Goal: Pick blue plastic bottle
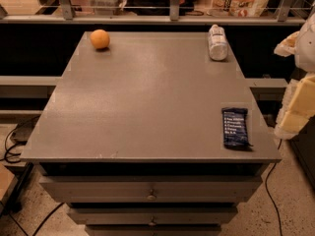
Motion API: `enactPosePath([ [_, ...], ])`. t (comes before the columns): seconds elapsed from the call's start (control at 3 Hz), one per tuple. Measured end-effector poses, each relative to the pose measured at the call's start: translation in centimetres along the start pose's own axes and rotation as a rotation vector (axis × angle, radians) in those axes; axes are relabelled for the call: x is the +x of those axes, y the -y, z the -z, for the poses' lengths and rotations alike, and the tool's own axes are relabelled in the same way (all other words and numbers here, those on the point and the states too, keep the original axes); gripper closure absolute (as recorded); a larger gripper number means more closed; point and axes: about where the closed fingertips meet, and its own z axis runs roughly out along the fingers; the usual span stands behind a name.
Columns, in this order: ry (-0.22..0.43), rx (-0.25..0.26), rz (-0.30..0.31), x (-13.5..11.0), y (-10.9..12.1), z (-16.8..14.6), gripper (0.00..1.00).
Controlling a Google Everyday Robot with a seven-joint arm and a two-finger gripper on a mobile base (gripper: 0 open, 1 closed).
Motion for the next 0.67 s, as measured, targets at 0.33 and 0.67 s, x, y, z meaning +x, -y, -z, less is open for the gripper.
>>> enactPosePath([
  [0.33, 0.020, 0.008, -0.008, -0.2, 0.2, 0.1, 0.00],
  [0.67, 0.130, 0.018, -0.056, -0.8, 1.5, -0.2, 0.00],
])
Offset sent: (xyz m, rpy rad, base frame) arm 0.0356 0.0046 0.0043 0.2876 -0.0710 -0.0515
